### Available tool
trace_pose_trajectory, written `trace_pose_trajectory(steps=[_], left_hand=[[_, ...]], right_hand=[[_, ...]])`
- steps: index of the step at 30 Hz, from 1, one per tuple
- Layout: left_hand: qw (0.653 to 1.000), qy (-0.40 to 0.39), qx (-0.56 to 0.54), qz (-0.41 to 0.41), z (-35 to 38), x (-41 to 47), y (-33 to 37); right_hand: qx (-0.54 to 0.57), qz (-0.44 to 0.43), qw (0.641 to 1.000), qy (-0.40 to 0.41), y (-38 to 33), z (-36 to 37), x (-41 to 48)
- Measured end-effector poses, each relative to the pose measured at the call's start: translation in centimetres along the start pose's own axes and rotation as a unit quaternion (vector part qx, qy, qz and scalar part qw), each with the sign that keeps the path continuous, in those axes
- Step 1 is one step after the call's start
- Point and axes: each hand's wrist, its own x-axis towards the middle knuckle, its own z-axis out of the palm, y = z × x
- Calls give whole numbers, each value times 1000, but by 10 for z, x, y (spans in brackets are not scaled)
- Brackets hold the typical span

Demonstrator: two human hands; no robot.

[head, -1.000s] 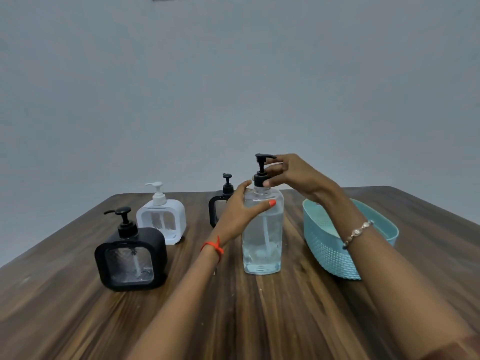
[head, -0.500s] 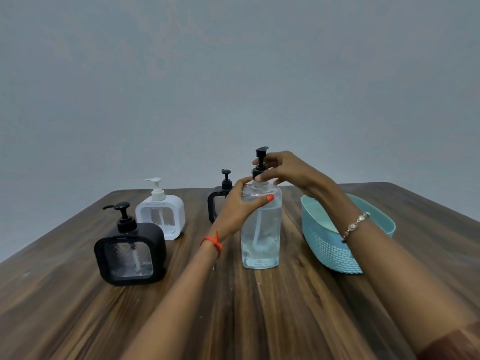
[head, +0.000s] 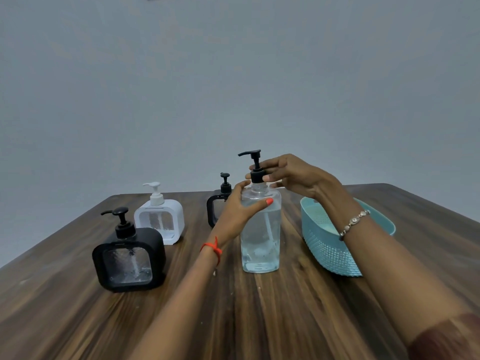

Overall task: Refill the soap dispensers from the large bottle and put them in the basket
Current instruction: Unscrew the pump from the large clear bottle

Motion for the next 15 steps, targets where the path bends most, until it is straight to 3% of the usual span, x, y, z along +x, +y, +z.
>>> trace_pose_trajectory(steps=[6, 9, 15], left_hand=[[1000, -4, -16, 2, 1, -1, 1], [1000, -4, -20, -8, 1, -2, 0], [999, -9, -38, -32, 2, -3, 1]], right_hand=[[-173, -56, 978, 107, -8, 16, -1], [-148, -73, 979, 123, -20, 13, -4], [-75, -114, 963, 233, -52, 5, 3]])
